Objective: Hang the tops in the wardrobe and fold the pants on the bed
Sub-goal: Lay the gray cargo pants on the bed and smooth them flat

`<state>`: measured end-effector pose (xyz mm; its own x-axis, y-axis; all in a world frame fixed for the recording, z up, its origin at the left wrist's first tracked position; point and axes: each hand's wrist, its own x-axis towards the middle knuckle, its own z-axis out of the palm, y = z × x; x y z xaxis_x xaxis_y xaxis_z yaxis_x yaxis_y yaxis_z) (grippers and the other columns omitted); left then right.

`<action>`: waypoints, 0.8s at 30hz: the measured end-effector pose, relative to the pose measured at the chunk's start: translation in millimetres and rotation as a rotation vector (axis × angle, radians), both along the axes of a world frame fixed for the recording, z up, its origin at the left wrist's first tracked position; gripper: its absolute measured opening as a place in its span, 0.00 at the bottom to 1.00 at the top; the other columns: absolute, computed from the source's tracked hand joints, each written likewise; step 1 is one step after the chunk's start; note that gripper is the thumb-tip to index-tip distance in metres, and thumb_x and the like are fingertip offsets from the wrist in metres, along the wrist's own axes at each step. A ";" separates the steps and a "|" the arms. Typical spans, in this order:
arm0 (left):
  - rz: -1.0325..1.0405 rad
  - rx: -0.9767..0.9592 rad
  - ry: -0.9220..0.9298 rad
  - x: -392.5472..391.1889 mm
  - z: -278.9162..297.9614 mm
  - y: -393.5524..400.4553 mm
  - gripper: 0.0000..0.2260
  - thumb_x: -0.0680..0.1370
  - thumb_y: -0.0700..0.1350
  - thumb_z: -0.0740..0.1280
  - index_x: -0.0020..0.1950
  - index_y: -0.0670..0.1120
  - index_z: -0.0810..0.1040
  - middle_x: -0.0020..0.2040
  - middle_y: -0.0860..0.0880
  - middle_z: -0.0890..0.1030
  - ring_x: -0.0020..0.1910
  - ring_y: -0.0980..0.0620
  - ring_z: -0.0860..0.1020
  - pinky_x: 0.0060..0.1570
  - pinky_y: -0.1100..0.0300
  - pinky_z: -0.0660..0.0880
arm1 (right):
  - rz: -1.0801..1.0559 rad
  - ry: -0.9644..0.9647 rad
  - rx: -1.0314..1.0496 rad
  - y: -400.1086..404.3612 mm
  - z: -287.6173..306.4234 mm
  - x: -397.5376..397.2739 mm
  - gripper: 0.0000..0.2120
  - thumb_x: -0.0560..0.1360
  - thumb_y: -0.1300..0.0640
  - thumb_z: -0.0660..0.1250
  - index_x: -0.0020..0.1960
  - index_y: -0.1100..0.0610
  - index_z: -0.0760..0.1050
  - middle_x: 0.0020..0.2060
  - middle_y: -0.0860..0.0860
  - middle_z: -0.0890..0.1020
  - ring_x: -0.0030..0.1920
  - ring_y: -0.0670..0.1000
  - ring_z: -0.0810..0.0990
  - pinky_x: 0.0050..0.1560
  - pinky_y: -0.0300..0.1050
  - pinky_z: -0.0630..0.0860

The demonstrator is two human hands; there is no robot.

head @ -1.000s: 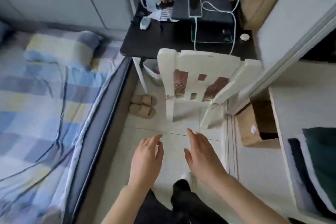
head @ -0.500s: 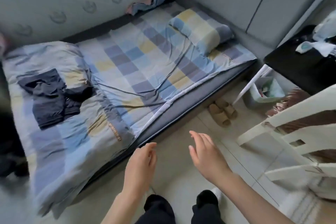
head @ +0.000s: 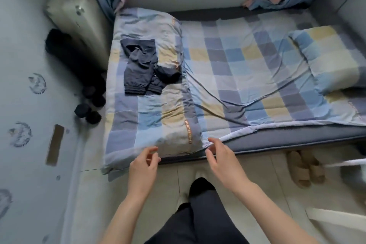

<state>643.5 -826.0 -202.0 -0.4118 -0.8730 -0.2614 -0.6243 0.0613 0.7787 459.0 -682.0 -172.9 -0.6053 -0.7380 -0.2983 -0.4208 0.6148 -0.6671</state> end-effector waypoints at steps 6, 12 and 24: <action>0.183 0.174 0.041 -24.3 -16.6 -64.8 0.10 0.79 0.41 0.64 0.47 0.57 0.78 0.35 0.55 0.84 0.41 0.54 0.82 0.51 0.49 0.79 | 0.113 -0.020 -0.002 -85.7 -18.6 -49.9 0.15 0.80 0.54 0.58 0.66 0.52 0.68 0.49 0.46 0.76 0.53 0.50 0.76 0.48 0.43 0.69; 0.277 0.202 0.053 -83.0 -41.3 -142.6 0.07 0.80 0.44 0.63 0.50 0.55 0.78 0.37 0.52 0.84 0.40 0.52 0.82 0.44 0.56 0.78 | 0.261 0.013 0.021 -186.5 -49.7 -113.4 0.17 0.80 0.54 0.58 0.68 0.55 0.67 0.50 0.49 0.79 0.51 0.50 0.76 0.47 0.43 0.69; 0.583 0.537 0.172 -154.3 -155.6 -293.0 0.05 0.79 0.40 0.66 0.54 0.45 0.76 0.49 0.45 0.81 0.39 0.49 0.81 0.38 0.60 0.73 | 0.044 -0.340 0.126 -369.4 -168.8 -184.2 0.15 0.79 0.54 0.60 0.64 0.58 0.71 0.53 0.54 0.82 0.50 0.51 0.79 0.45 0.45 0.74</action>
